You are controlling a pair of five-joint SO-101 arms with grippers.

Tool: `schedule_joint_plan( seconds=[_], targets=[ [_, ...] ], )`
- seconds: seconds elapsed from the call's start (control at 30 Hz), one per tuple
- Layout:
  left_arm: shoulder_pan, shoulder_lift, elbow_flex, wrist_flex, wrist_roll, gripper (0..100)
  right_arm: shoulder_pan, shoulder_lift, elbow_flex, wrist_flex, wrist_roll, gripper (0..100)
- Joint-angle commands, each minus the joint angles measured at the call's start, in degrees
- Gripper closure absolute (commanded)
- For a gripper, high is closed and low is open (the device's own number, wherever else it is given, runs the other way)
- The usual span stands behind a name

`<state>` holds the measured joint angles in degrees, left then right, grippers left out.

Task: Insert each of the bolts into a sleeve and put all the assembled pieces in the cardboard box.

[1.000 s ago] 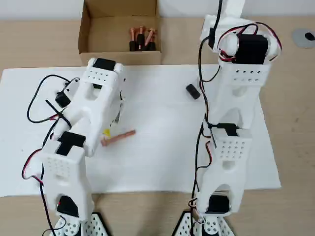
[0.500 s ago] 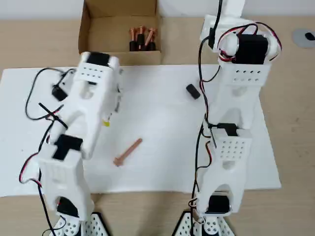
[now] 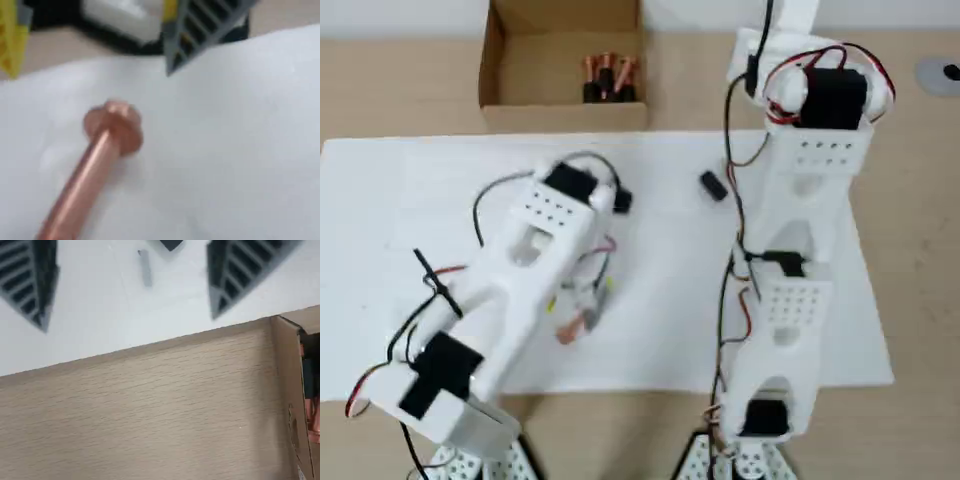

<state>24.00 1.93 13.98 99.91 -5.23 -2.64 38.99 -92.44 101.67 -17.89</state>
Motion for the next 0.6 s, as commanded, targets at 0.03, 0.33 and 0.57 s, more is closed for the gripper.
schedule_joint_plan(
  seconds=[0.03,0.33,0.57],
  targets=[
    [-3.43,-2.77,4.22,0.53,-5.36,79,1.1,-0.92,-2.95,0.7,-0.62,74.9],
    [1.05,-2.77,4.22,0.44,-18.81,79,0.92,-0.92,-2.95,0.7,-0.62,74.9],
    [1.67,-2.68,4.75,-5.8,-21.27,79,1.01,-0.92,-2.95,0.7,-0.62,74.9]
  ],
)
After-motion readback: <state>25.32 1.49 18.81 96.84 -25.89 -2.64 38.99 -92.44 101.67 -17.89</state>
